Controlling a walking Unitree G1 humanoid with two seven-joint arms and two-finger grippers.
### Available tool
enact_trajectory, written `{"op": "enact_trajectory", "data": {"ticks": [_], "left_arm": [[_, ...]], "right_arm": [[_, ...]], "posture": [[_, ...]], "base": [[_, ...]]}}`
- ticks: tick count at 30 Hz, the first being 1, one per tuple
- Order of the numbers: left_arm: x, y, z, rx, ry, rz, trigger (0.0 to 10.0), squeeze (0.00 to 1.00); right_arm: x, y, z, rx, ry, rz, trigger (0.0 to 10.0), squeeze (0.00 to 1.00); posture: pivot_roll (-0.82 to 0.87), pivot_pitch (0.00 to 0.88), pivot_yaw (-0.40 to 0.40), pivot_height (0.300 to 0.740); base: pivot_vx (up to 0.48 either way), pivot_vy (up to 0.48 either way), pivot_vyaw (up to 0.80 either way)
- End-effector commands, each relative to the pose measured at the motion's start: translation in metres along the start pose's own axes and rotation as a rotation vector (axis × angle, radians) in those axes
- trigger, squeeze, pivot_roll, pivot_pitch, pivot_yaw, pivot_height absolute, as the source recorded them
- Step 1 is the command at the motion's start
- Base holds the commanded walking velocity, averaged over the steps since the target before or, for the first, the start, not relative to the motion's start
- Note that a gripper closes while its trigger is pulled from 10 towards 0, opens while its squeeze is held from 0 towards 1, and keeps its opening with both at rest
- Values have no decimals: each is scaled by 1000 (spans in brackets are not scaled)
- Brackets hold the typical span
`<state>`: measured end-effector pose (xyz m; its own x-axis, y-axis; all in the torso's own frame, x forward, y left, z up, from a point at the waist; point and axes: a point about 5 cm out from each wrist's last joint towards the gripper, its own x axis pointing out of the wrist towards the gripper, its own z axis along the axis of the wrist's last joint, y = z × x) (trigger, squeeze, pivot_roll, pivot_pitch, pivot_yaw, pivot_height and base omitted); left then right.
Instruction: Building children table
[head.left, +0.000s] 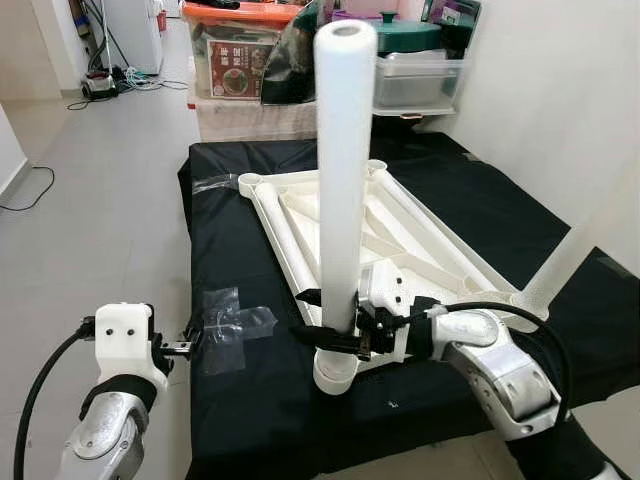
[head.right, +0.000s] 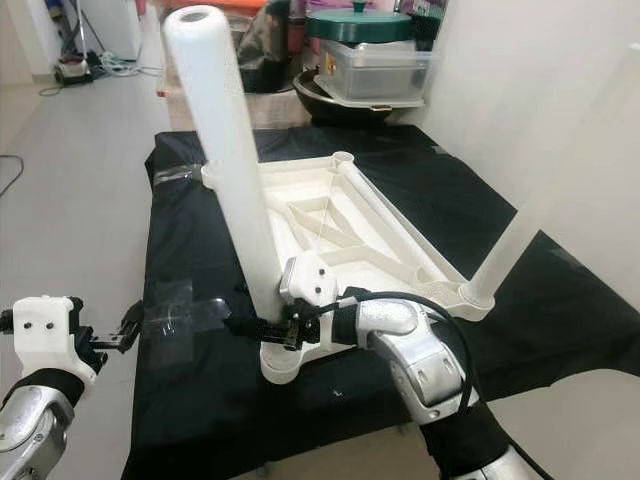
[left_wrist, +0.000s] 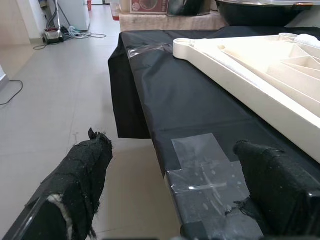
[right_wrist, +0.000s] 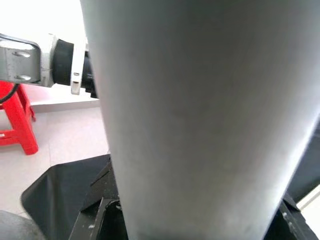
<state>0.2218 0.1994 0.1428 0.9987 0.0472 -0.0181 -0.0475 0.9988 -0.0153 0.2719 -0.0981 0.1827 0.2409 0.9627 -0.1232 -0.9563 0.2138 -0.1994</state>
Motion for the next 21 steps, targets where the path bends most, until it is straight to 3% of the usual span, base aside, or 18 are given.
{"op": "enact_trajectory", "data": {"ticks": [1,21], "left_arm": [[0,1,-3,-17,20,10,10000,0],[2,2,-3,-34,17,22,10000,0]], "right_arm": [[5,10,-15,83,43,80,0,0],[23,10,-18,131,39,136,0,0]], "posture": [[89,0,-94,740],[109,0,-106,740]], "base": [[0,0,0],[0,0,0]]}}
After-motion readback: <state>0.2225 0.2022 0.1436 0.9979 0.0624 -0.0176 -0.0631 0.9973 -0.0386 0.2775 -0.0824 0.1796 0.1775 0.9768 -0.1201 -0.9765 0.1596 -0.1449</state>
